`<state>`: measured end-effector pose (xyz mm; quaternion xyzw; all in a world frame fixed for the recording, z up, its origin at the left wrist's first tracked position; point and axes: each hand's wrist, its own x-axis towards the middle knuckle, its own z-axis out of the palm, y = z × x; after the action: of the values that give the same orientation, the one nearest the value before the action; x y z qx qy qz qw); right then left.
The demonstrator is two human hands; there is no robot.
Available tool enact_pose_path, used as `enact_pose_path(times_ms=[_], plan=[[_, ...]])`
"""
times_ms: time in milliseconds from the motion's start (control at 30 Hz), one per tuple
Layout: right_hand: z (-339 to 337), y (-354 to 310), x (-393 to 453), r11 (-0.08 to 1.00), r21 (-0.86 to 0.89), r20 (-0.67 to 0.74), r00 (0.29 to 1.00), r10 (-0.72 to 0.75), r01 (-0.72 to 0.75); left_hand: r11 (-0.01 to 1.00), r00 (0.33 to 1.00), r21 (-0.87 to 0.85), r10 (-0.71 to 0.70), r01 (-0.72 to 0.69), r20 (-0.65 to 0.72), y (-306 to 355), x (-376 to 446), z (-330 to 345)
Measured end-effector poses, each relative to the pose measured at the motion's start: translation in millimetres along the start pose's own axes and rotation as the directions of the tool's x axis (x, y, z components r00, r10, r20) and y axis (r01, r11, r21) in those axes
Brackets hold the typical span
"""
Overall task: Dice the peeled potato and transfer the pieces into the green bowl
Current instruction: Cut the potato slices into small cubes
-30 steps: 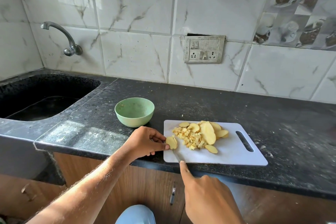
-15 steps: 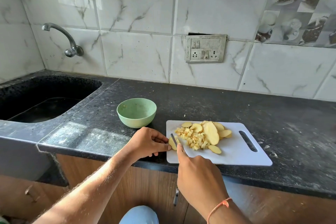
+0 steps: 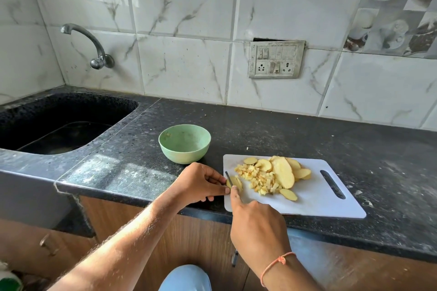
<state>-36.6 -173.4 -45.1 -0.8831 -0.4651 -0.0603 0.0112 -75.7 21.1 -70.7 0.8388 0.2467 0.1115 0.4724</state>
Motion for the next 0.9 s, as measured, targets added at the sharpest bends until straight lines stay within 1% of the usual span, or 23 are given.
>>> enact_pose_path(times_ms=[233,367,500,567,633,700,767,833,867,900], plan=[[-4,2,-11,1.000,-0.008,0.066,0.998,-0.007,0.008,0.999,1.000,-0.038,-0.021,0.021,0.010,0,1,1],[-8,5,-27,0.999,0.041,0.149,0.989,-0.016,0.010,0.999,1.000,-0.031,-0.020,0.020,0.006,0,0,1],[-21,14,-44,0.995,0.092,0.285,0.958,0.021,-0.049,0.999,1.000,-0.035,-0.025,0.025,0.007,0,0,1],[-26,20,-51,0.993,0.111,0.288,0.957,0.009,-0.043,0.999,1.000,-0.034,-0.024,0.024,0.005,0,1,1],[-28,28,-57,0.991,0.131,0.186,0.982,-0.007,-0.018,0.999,1.000,-0.032,-0.022,0.022,0.003,-1,1,1],[-28,38,-57,0.989,0.146,0.013,1.000,-0.001,-0.001,0.999,1.000,-0.032,-0.021,0.021,-0.001,-1,0,1],[-25,52,-46,0.985,0.172,-0.175,0.985,0.004,0.027,0.999,1.000,-0.036,-0.017,0.017,-0.005,-1,0,2],[-11,76,-27,0.955,0.297,-0.265,0.963,0.059,0.023,0.999,1.000,-0.040,-0.011,0.011,-0.006,0,-1,2],[-2,89,-16,0.918,0.396,-0.289,0.952,0.098,0.026,0.999,1.000,-0.039,-0.006,0.006,-0.006,0,-2,3],[9,104,-6,0.859,0.511,-0.290,0.948,0.132,0.037,0.999,1.000,-0.037,0.004,-0.004,-0.007,-1,-2,3]])
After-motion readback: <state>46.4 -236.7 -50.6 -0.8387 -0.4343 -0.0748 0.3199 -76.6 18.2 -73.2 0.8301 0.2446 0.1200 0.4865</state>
